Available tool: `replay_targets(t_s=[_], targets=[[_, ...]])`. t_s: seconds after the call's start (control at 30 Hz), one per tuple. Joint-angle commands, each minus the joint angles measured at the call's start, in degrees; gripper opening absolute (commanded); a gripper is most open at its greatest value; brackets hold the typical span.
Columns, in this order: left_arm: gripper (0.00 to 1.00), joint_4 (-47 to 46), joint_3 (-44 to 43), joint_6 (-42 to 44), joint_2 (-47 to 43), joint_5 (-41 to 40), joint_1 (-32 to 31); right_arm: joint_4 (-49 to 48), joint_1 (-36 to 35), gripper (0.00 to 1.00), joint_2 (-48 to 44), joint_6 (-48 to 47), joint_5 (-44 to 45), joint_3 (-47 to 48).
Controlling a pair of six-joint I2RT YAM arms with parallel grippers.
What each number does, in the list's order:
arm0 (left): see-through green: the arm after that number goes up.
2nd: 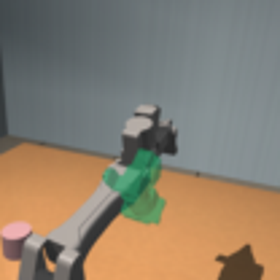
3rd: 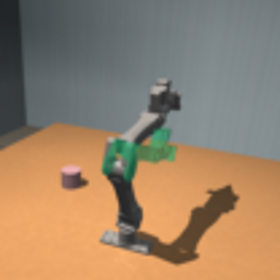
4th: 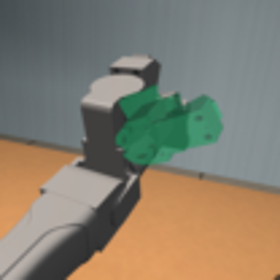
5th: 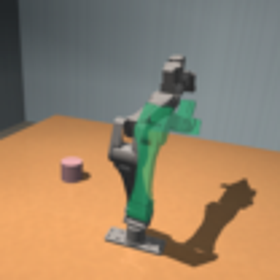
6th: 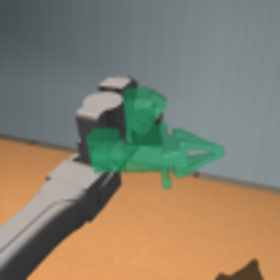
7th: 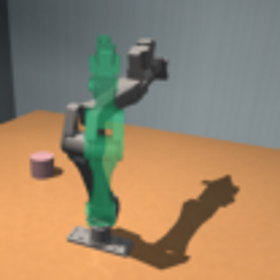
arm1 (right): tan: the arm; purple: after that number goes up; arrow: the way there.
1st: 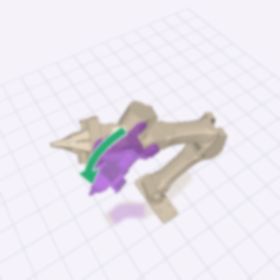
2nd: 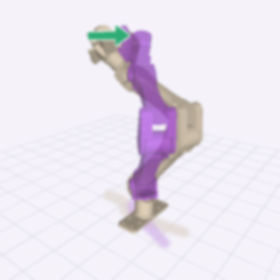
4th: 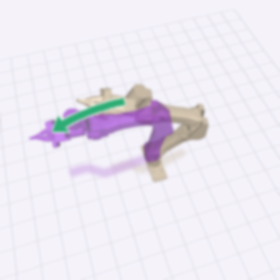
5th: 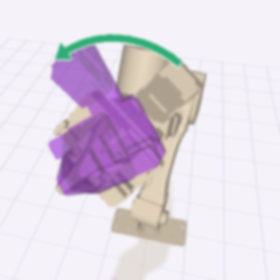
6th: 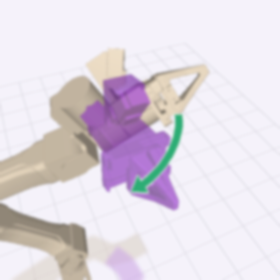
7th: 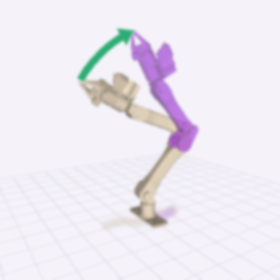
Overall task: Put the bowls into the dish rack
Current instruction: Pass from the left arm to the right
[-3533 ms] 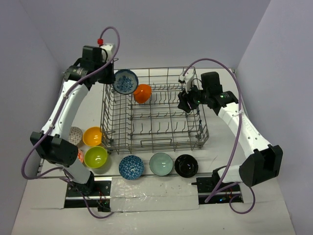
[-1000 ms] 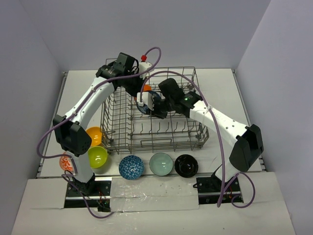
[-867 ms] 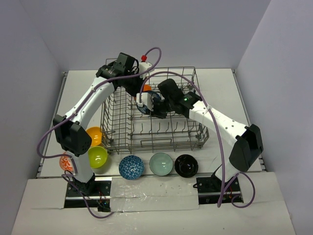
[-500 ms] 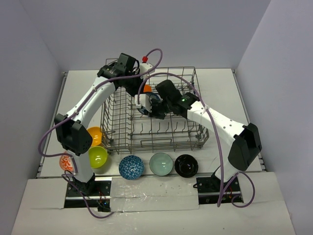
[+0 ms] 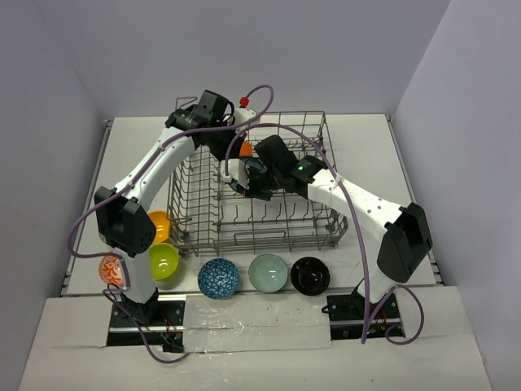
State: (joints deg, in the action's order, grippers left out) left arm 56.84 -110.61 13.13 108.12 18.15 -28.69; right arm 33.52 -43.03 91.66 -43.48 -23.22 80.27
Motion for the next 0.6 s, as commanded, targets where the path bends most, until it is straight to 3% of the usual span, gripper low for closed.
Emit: replay_targets(t_s=[0.0,0.57], targets=[[0.00,0.82,-3.30,-0.03,-0.28,4.35,-1.90,-3.54,-0.22,0.00,1.24,2.61,3.88,1.91],[0.00,-1.11,-3.56,-0.47,1.04,3.65,-3.13,-3.72,-1.89,0.00,3.53,6.31,6.17,4.11]])
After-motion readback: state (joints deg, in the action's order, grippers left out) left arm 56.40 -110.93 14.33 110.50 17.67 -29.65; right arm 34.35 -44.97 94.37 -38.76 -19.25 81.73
